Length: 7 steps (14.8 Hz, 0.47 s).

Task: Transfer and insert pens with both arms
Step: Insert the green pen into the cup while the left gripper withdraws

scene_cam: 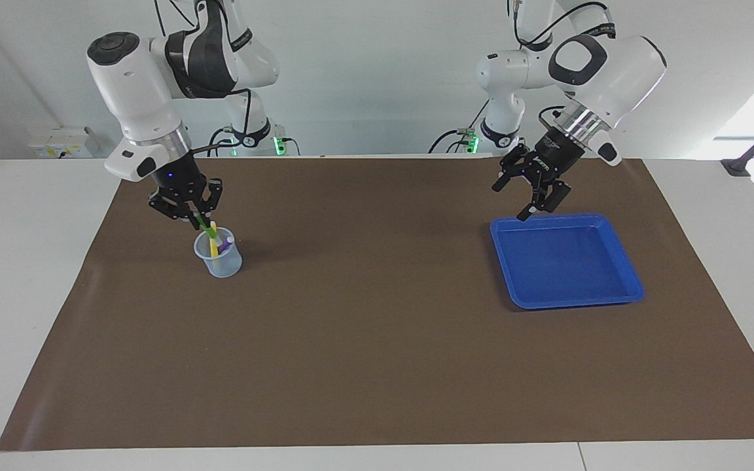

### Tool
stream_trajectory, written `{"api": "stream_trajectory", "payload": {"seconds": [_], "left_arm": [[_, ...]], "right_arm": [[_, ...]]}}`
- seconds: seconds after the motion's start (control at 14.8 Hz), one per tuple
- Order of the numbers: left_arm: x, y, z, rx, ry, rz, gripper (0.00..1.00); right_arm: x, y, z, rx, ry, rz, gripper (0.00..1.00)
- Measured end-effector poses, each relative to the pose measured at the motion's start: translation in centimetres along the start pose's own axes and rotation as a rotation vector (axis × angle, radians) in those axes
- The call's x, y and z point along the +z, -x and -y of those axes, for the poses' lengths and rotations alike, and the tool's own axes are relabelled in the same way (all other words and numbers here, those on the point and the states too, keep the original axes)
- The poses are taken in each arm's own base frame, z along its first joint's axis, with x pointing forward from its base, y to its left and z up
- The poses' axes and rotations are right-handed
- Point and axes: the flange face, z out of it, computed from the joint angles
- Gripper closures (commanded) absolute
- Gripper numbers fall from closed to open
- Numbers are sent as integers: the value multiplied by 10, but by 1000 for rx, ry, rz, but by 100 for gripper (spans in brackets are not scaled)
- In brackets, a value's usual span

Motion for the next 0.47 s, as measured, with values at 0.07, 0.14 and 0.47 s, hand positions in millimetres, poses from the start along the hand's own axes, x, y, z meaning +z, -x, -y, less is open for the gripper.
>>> {"api": "stream_trajectory", "payload": {"seconds": [0.07,0.14,0.47], "left_arm": [[-1,0,0,22,0,-20,0],[-1,1,-1,56,-2,-54,0],[-13,14,-34,246,-65,-187,0]], "right_arm": [[5,6,-5,5,-1,5,100],[10,10,-9,11,-1,6,100],[40,23,-14,27,5,-7,100]]}}
